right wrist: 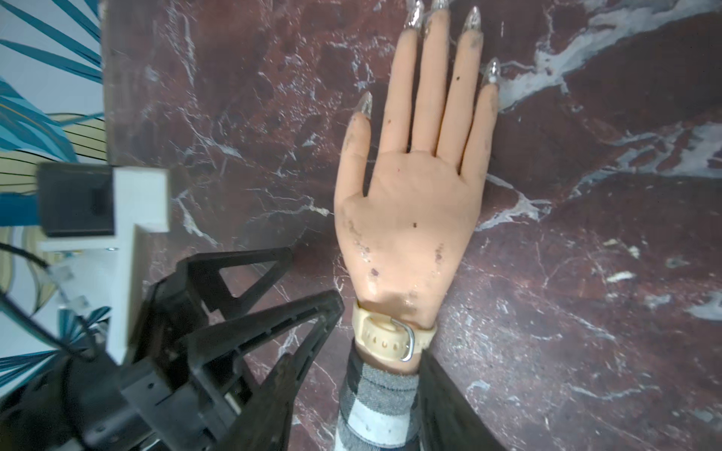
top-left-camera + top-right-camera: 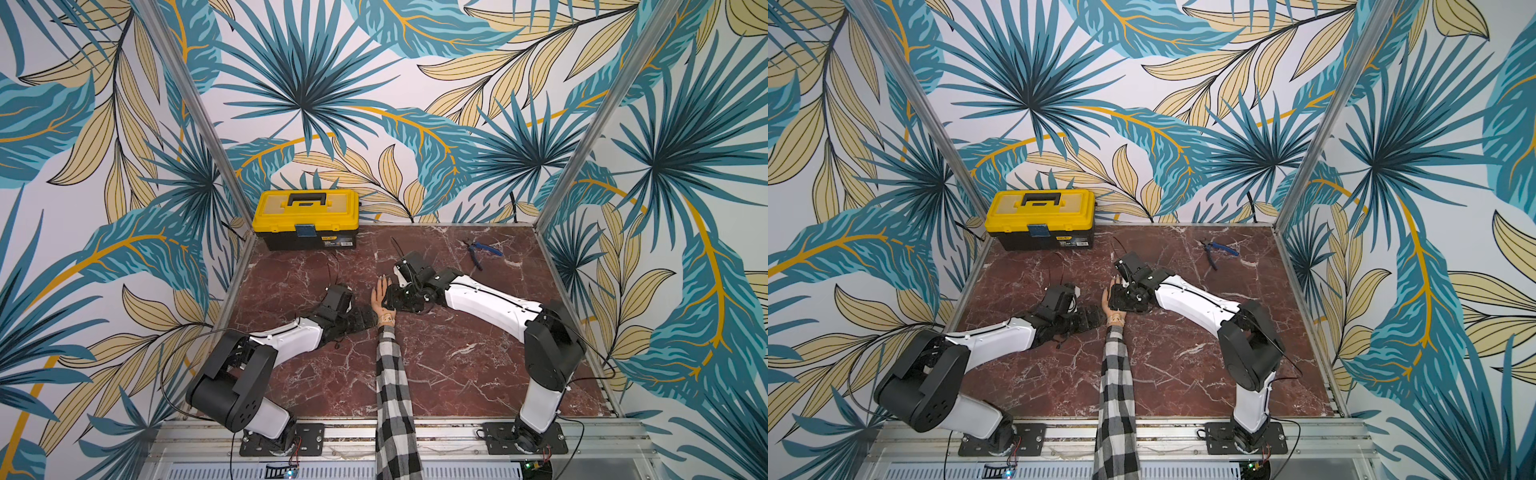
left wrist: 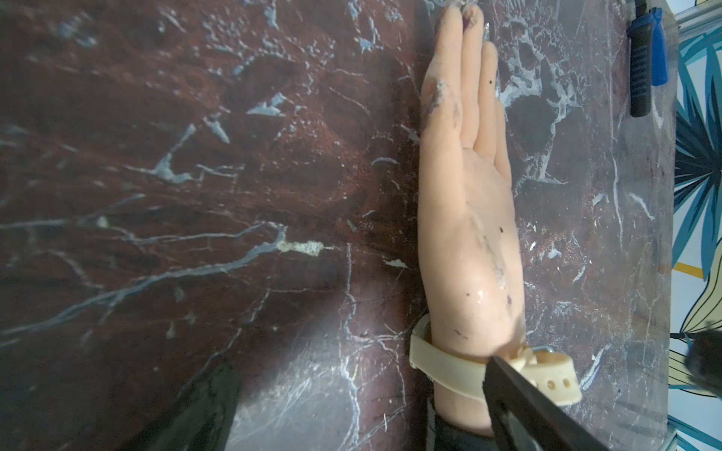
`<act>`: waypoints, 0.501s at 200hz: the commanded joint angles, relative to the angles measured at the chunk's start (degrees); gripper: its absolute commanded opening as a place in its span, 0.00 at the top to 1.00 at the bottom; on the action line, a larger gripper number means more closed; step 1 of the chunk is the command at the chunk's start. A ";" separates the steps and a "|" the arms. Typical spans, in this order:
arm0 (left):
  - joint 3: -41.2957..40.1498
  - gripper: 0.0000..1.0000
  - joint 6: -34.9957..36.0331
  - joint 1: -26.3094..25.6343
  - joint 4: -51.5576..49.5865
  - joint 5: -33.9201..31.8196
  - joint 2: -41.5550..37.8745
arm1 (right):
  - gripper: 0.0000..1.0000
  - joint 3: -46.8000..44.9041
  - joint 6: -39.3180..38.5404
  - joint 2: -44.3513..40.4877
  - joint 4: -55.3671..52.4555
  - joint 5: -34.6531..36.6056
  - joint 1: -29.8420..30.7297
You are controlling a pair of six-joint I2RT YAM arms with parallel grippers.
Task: Take off the watch
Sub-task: Untie the watch from the hand.
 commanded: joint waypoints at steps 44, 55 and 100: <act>-2.18 0.01 0.76 0.57 -2.45 -0.13 -0.75 | 0.50 5.99 -4.24 5.68 -10.67 7.57 2.79; -2.27 0.01 0.79 0.60 -2.46 -0.08 -0.61 | 0.51 6.81 -4.36 6.29 -11.01 7.60 3.05; -2.21 0.01 0.79 0.59 -2.46 -0.08 -0.54 | 0.53 9.21 -4.87 8.57 -11.92 7.40 3.99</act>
